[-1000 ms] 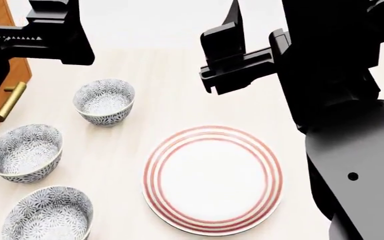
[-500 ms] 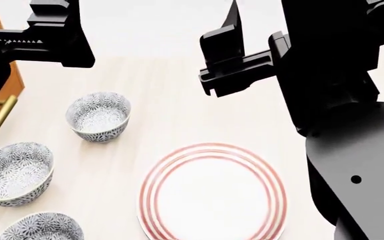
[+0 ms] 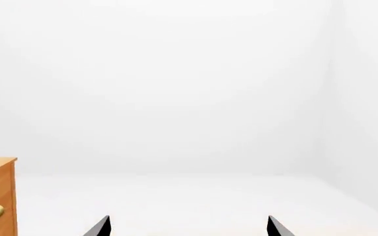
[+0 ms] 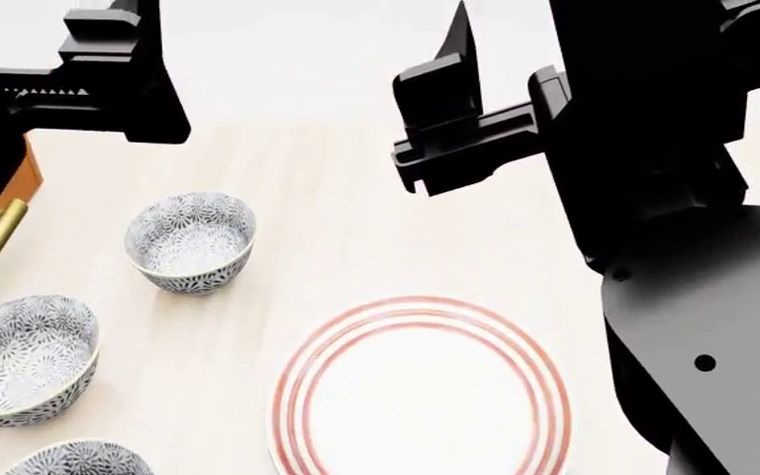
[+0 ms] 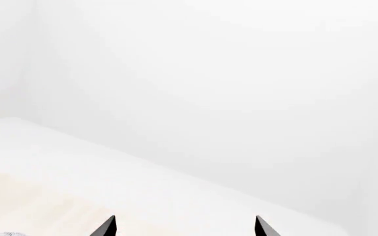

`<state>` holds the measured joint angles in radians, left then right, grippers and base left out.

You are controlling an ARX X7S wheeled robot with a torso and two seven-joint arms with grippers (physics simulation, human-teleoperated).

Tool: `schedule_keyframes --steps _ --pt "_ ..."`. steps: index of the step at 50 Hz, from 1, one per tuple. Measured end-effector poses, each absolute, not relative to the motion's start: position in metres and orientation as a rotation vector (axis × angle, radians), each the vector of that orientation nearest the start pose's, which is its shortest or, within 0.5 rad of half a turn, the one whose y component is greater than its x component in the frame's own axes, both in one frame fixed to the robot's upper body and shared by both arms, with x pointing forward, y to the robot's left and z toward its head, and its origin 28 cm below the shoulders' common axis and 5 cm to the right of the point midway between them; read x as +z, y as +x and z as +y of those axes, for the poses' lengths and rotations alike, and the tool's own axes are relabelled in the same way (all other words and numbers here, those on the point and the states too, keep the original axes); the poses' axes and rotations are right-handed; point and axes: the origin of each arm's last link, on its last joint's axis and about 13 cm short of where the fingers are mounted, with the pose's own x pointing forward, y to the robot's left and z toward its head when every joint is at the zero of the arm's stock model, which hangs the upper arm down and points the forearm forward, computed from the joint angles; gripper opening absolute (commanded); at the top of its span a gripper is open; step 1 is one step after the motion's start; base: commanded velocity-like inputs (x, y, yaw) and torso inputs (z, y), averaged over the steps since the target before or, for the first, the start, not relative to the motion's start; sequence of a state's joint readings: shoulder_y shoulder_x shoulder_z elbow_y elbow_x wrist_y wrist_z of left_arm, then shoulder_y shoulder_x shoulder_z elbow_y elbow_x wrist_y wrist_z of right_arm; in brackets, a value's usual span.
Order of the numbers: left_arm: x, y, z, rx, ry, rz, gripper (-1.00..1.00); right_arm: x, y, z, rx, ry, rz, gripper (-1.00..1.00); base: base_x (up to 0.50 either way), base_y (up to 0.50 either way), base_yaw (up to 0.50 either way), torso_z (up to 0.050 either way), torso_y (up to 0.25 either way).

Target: Put the bowl at the front on the plate.

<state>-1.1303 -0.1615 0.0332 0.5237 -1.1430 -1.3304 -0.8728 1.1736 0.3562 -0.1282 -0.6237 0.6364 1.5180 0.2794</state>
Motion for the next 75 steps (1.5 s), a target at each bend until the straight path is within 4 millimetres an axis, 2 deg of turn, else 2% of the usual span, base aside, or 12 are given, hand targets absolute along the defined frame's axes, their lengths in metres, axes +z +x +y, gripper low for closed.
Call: schedule_keyframes --steps 75 --pt "0.252 0.234 0.168 -0.167 0.020 0.368 1.00 0.316 0.251 -0.120 0.101 -0.316 -0.222 1.00 0.00 0.00 0.00 0.000 0.000"
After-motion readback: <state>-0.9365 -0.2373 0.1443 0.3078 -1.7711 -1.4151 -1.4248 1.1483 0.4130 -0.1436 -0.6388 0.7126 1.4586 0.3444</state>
